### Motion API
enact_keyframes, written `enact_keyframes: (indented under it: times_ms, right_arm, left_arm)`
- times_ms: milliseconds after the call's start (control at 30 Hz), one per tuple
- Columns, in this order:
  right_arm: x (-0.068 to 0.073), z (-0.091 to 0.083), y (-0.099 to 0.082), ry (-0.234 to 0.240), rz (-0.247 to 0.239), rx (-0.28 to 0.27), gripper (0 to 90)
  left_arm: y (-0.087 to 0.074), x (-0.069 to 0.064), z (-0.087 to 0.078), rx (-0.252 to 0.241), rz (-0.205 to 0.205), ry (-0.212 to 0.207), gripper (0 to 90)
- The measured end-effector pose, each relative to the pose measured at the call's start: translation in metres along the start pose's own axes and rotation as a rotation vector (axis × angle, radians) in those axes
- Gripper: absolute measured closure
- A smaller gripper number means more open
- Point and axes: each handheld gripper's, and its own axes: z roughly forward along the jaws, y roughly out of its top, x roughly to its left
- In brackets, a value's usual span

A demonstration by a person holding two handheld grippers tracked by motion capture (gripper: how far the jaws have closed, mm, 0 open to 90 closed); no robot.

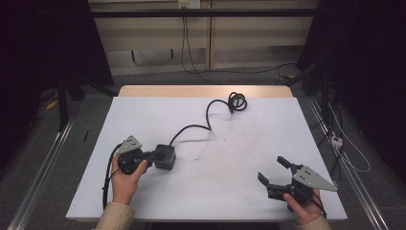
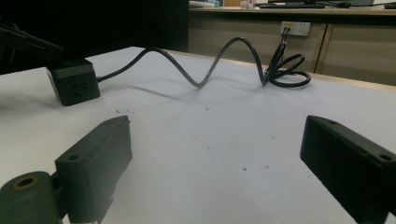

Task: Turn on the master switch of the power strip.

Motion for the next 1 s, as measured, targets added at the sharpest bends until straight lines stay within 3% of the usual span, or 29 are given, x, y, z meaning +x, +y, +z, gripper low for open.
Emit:
enact_keyframes:
  times_ms: [1000]
  right_arm:
    - [0.0002, -0.0002, -0.0002, 0.0, -0.003, 0.002, 8.3]
  left_arm:
    - [-0.0003, -0.0028, 0.0028, 0.001, 0.021, 0.005, 90.0]
